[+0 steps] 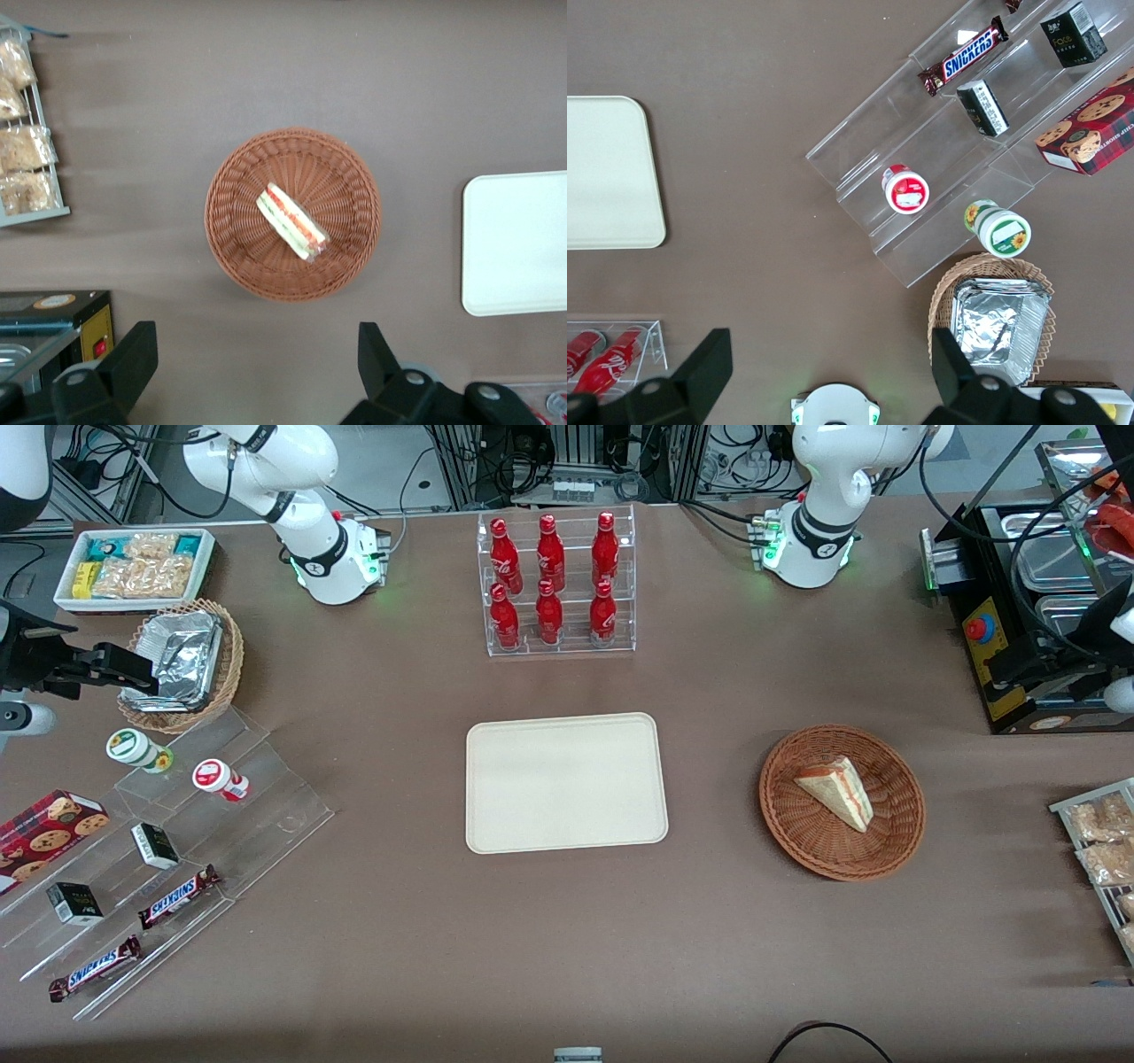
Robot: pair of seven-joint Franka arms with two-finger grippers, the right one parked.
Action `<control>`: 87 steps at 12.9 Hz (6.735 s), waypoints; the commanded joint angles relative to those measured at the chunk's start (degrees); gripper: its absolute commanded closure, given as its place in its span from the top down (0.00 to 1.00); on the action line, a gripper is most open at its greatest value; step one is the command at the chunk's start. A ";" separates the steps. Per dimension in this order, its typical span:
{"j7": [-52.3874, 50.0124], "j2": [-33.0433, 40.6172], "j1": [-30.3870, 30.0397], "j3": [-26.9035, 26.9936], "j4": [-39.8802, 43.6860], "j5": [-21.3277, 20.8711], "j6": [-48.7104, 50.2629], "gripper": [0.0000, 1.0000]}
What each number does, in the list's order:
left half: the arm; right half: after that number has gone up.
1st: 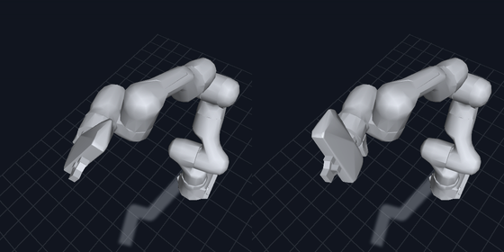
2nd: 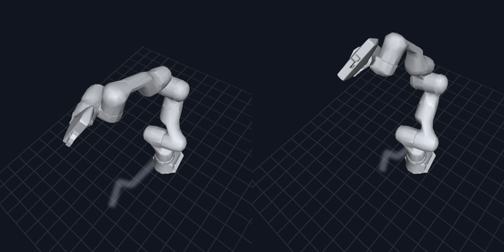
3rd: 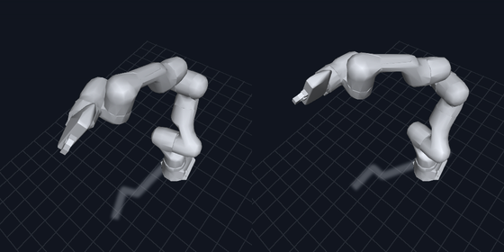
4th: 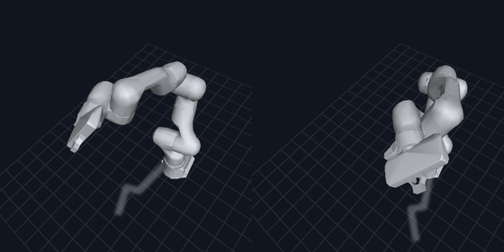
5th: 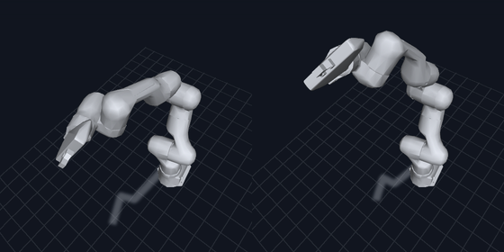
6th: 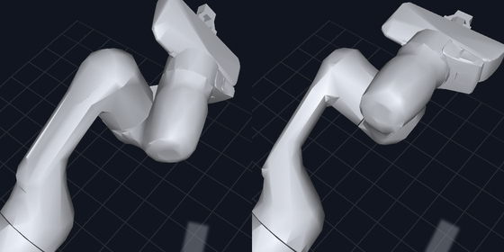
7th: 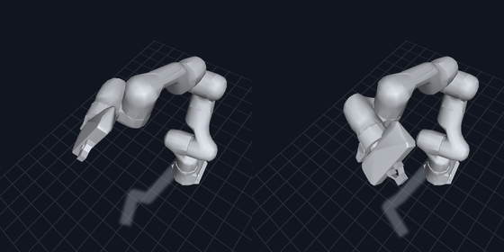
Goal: Place sandwich from basket to tray
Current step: 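Move the open left gripper over the wrapped sandwich in the wicker basket, then lower the left gripper and close it on the sandwich's crust edge, then lift the sandwich and carry it toward the cream tray, then lower the sandwich onto the tray and open the left gripper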
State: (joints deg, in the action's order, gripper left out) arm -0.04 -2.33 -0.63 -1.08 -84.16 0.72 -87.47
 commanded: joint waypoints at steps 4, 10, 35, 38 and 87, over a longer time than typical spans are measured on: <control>-0.22 -0.83 -0.42 -0.68 -0.47 0.60 0.90 1.00; -10.13 -1.80 0.72 -0.68 -12.42 -0.28 -8.83 1.00; -39.15 -9.88 4.50 -1.38 -41.18 -0.11 -52.09 1.00; -39.15 -11.37 4.50 -1.29 -41.26 -0.19 -53.15 1.00; -41.53 -40.64 41.50 -1.91 7.34 -0.02 -33.37 0.00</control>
State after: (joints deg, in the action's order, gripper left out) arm -41.39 -40.97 39.54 -3.69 -78.94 0.20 -120.03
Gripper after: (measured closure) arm 0.850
